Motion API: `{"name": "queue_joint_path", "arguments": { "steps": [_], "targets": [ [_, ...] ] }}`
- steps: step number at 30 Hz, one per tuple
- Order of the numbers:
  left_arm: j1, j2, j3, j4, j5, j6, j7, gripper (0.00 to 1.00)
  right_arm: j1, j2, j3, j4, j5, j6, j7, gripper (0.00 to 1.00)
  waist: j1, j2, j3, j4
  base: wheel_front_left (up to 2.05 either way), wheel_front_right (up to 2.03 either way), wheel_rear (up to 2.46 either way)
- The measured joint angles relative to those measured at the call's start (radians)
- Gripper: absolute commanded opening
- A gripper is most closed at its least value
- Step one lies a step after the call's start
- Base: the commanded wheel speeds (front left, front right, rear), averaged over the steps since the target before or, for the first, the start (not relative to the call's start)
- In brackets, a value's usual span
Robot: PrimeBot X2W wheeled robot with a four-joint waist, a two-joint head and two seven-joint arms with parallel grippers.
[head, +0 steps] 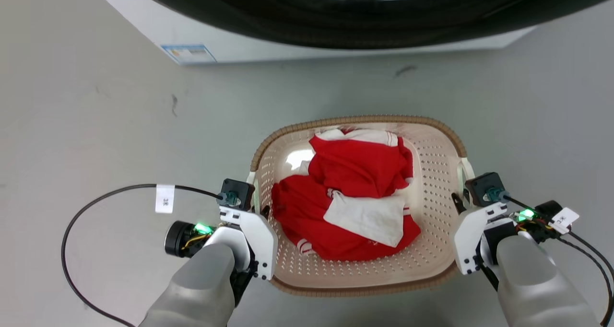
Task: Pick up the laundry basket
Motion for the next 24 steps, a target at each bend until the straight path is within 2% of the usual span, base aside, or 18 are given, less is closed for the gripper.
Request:
{"name": "queue_joint_path", "arguments": {
  "steps": [8, 24],
  "targets": [
    [0.036, 0.0, -0.011, 0.014, -0.03, -0.005, 0.053, 0.0, 0.048, -0.002, 0.114, 0.009, 0.085, -0.001, 0.042, 0.0, 0.0, 0.0, -0.126, 0.019, 0.0, 0.0, 0.0],
    [0.078, 0.035, -0.055, 0.017, -0.077, -0.013, 0.228, 0.0, 0.11, -0.005, 0.489, 0.008, 0.453, -0.002, 0.222, 0.0, -0.0001, 0.0, -0.354, 0.032, 0.0, 0.0, 0.0]
  ]
}}
